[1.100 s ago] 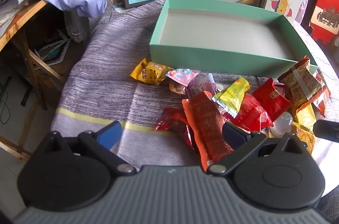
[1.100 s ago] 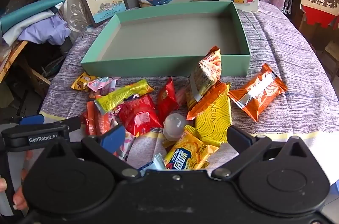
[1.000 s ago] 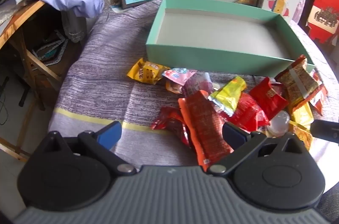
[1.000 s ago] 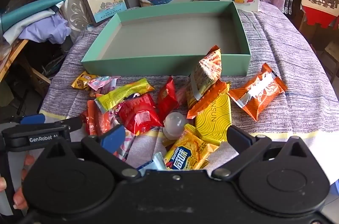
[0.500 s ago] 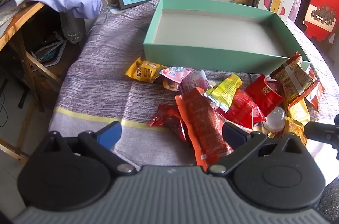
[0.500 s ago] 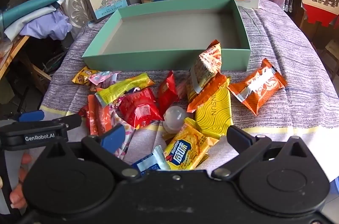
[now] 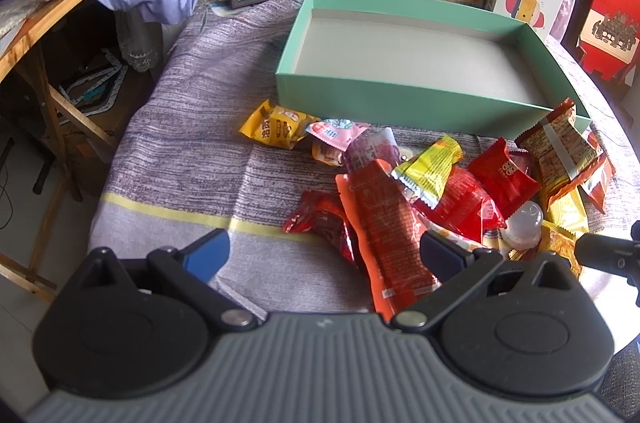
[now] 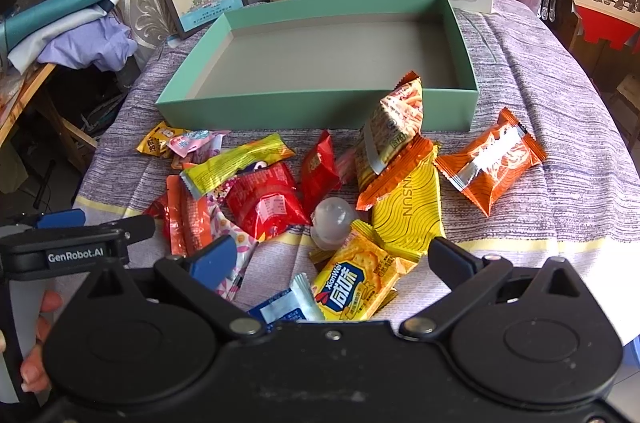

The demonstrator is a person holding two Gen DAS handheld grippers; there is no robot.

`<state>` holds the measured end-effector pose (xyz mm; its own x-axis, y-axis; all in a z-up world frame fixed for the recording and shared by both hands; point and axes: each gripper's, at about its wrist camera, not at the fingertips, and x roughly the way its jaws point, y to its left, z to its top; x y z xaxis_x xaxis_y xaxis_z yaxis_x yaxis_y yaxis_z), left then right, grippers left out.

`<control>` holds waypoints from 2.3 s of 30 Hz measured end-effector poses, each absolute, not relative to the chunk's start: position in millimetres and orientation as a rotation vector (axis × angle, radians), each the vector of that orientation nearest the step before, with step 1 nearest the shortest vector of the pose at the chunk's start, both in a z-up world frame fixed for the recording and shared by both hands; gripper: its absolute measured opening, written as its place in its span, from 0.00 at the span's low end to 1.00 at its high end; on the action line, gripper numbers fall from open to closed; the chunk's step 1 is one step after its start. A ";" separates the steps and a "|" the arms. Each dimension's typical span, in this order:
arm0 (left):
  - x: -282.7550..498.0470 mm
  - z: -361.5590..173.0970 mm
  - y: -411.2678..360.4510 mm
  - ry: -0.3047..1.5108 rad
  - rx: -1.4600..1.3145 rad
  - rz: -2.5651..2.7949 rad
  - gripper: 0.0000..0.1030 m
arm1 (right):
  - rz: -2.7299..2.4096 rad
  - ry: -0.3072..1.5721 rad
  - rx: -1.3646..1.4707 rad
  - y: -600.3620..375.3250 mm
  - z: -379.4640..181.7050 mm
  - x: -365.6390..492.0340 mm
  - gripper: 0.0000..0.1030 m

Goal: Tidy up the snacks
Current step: 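Move both grippers toward the snack pile in front of the green tray, then grasp the orange packet with left gripper while right gripper grasps blue-white packet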

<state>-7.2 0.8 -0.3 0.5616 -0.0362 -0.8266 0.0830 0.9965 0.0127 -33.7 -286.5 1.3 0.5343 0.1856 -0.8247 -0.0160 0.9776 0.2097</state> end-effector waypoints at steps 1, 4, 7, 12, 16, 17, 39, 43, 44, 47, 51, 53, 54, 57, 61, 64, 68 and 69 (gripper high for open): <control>-6.9 -0.4 0.6 0.973 0.052 -0.070 1.00 | 0.121 1.002 0.185 -286.5 1.1 -33.3 1.00; -6.5 -1.1 0.7 0.975 0.053 -0.067 1.00 | 0.120 1.002 0.185 -286.7 0.7 -33.5 1.00; -5.8 -3.3 2.4 0.983 0.049 -0.062 1.00 | 0.118 1.004 0.188 -287.2 -0.9 -32.9 1.00; -5.7 -7.2 3.2 0.994 0.051 -0.056 1.00 | 0.117 1.009 0.191 -286.7 -3.7 -33.1 1.00; -6.1 -8.0 2.6 0.994 0.056 -0.055 1.00 | 0.120 1.011 0.191 -286.4 -4.7 -33.4 1.00; -6.1 -8.0 2.6 0.995 0.056 -0.055 1.00 | 0.119 1.012 0.192 -286.6 -4.9 -33.4 1.00; 28.4 -52.3 -23.7 1.038 0.101 -0.075 1.00 | 0.191 1.125 0.267 -293.6 -28.9 -55.4 0.73; 30.3 -57.5 -4.4 1.062 0.063 -0.053 1.00 | 0.276 1.211 0.300 -285.7 -37.6 -59.3 0.55; 29.8 -59.4 2.3 1.071 0.051 -0.044 1.00 | 0.293 1.240 0.304 -281.7 -42.1 -58.2 0.50; 29.2 -65.2 22.2 1.100 0.002 -0.022 1.00 | 0.325 1.293 0.317 -270.6 -55.0 -52.5 0.47; 23.7 -65.0 41.9 1.105 -0.040 -0.013 1.00 | 0.314 1.247 0.280 -255.8 -55.9 -34.6 0.46; 22.4 -64.3 46.7 1.100 -0.038 -0.006 1.00 | 0.300 1.198 0.262 -248.1 -51.8 -22.6 0.46; 23.2 -63.5 48.3 1.100 -0.039 -0.004 1.00 | 0.286 1.176 0.247 -244.5 -50.8 -17.7 0.46; 21.9 -61.9 50.9 1.095 -0.039 0.002 1.00 | 0.245 1.158 0.223 -238.6 -50.5 -5.9 0.47; 16.2 -58.7 44.6 1.071 -0.007 -0.006 0.98 | 0.197 1.150 0.205 -239.1 -50.3 -6.0 0.47; 14.0 -56.1 34.2 1.048 0.016 -0.059 0.55 | 0.171 1.151 0.211 -240.4 -43.8 -12.9 0.48; 11.5 -50.2 32.8 1.022 0.016 -0.094 0.33 | 0.168 1.159 0.206 -243.3 -36.1 -20.5 0.51; 11.1 -49.8 35.9 1.026 0.003 -0.106 0.33 | 0.174 1.174 0.207 -240.7 -36.6 -19.4 0.51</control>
<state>11.1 35.9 -49.8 0.5136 -0.0869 -0.8536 0.0895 0.9949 -0.0474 -19.4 -240.7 -36.6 0.3772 0.2419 -0.8940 -0.0272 0.9678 0.2504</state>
